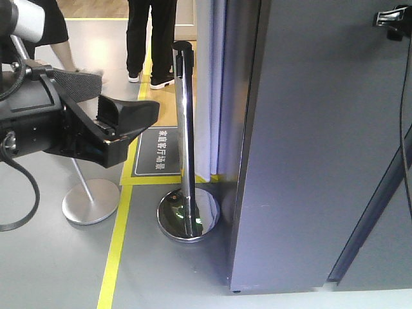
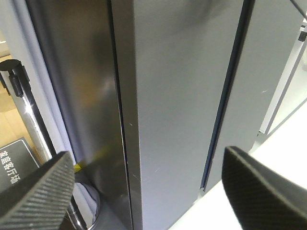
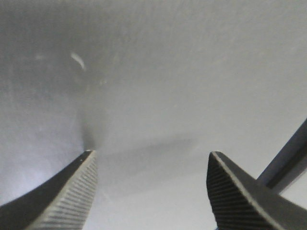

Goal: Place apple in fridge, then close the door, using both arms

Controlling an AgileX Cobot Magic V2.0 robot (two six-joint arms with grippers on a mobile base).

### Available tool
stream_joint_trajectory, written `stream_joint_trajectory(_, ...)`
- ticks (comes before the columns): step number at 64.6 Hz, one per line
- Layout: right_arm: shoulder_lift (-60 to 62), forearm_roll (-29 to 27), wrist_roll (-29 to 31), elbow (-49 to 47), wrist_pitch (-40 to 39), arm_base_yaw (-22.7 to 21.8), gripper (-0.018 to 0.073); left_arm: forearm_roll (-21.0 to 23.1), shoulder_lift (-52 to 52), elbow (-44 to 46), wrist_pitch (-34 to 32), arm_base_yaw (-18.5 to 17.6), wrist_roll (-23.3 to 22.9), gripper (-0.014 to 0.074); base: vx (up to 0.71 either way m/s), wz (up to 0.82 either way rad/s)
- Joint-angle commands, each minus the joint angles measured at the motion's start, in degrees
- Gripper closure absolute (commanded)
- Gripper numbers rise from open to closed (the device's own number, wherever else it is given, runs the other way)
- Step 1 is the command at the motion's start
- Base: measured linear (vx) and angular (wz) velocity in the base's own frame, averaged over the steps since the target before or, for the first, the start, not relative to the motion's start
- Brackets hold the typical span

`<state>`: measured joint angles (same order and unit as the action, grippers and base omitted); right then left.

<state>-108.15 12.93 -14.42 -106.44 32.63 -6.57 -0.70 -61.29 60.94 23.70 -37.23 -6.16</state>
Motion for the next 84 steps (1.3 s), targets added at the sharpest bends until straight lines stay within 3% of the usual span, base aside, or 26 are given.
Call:
stream_joint_trajectory(1,1.77,-1.43,2.10,-1.06,-6.81,0.32,0.0075,0.29,0.89,1.61,-3.69,0.00,-0.32,0.0003,0.00,0.00)
stream_joint_trajectory(21,12.07,-1.43,2.80,7.38,-8.59,0.59,0.0075,0.29,0.89,1.61,-3.69,0.00,-0.32,0.0003,0.00,0.00)
stream_joint_trajectory(57,42.32,-2.82,2.80,41.45,-13.23,0.59,0.0075,0.29,0.89,1.61,-3.69,0.00,-0.32,0.0003,0.00,0.00)
stream_joint_trajectory(74,52.36,-3.63,4.38,49.04,-12.03,0.61,0.0075,0.29,0.89,1.61,-3.84,0.00,-0.32,0.0003,0.00,0.00)
stream_joint_trajectory(84,54.63,-5.11,7.11,49.57,-11.34,1.55,0.0078,0.29,0.89,1.61,-7.22,0.00,-0.32,0.0006,0.00,0.00)
